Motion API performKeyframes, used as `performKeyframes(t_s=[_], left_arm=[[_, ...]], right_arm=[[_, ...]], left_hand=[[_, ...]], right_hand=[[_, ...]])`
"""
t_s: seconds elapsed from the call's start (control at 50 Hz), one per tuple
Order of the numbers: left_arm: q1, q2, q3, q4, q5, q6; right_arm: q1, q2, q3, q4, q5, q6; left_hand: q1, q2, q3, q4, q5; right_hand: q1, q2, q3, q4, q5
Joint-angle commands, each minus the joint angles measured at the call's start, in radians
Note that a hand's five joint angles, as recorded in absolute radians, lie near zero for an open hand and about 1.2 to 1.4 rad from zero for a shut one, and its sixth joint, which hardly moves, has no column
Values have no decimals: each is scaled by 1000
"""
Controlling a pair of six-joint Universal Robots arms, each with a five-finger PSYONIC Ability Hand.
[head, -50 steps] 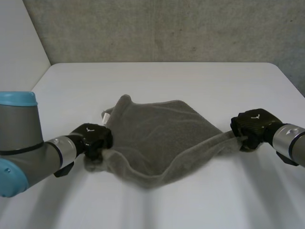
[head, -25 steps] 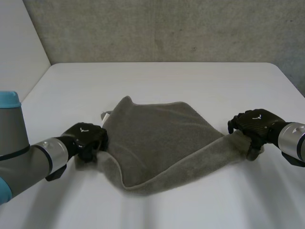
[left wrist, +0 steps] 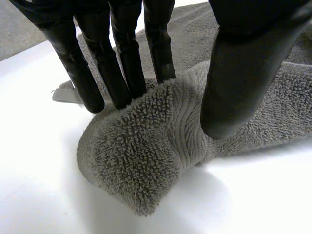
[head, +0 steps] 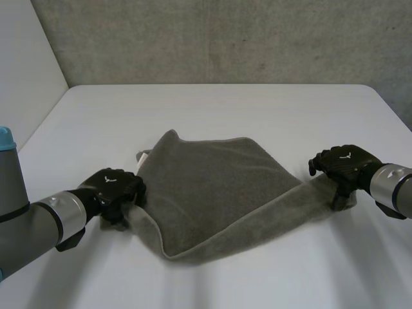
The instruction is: Fold the towel.
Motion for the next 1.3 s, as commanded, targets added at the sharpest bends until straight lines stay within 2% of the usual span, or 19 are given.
performKeyframes(t_s=[0.02, 0.2, 0.32, 0.4, 0.44, 0.54, 0.64, 0.78, 0.82, 0.84, 0.88, 0.94, 1.3], left_arm=[[8, -4, -23, 3, 0, 3], [11, -13, -84, 34, 4, 127], [14, -18, -89, 46, 1, 144], [30, -15, -84, 46, 3, 144], [45, -6, -79, 46, 1, 142], [57, 22, -76, 44, 1, 139], [74, 42, -83, 46, 6, 139], [96, 33, -81, 49, 8, 139], [105, 20, -75, 50, 8, 139], [105, 20, -75, 50, 8, 139], [116, 4, -73, 55, 8, 139], [116, -3, -73, 61, 8, 139], [113, -7, -92, 67, 9, 139]], right_arm=[[11, 95, -98, -6, 4, 8], [14, 206, -202, 81, 7, 4], [20, 229, -236, 190, -2, -9], [18, 215, -237, 221, -5, -12], [17, 168, -228, 238, -8, -12], [7, 76, -181, 241, -45, -10], [-15, 3, -115, 247, -99, -19], [-45, -50, -70, 247, -119, -41], [-45, -50, -62, 247, -113, -58], [-45, -50, -62, 247, -113, -58], [-43, -49, -55, 249, -108, -70], [-45, -47, -44, 252, -110, -79], [-46, -38, 19, 240, -123, -79]], left_hand=[[-17, -18, -29, -23, -6], [-14, -15, -26, -20, -3], [29, 29, 18, 23, 40], [126, 126, 115, 120, 138], [281, 281, 270, 275, 292], [361, 360, 350, 355, 372], [502, 501, 491, 496, 513], [502, 502, 491, 496, 513], [429, 429, 418, 423, 441], [429, 428, 417, 423, 440], [280, 279, 268, 274, 291], [267, 267, 256, 261, 279], [238, 237, 227, 232, 249]], right_hand=[[-39, -35, -38, -36, -14], [-6, -3, -6, -3, 18], [246, 249, 246, 249, 270], [384, 388, 385, 387, 409], [548, 551, 549, 551, 572], [625, 628, 626, 628, 649], [619, 623, 620, 622, 644], [590, 593, 590, 593, 614], [415, 418, 415, 418, 439], [414, 417, 414, 416, 438], [191, 195, 192, 194, 216], [158, 162, 159, 161, 183], [208, 212, 209, 211, 233]])
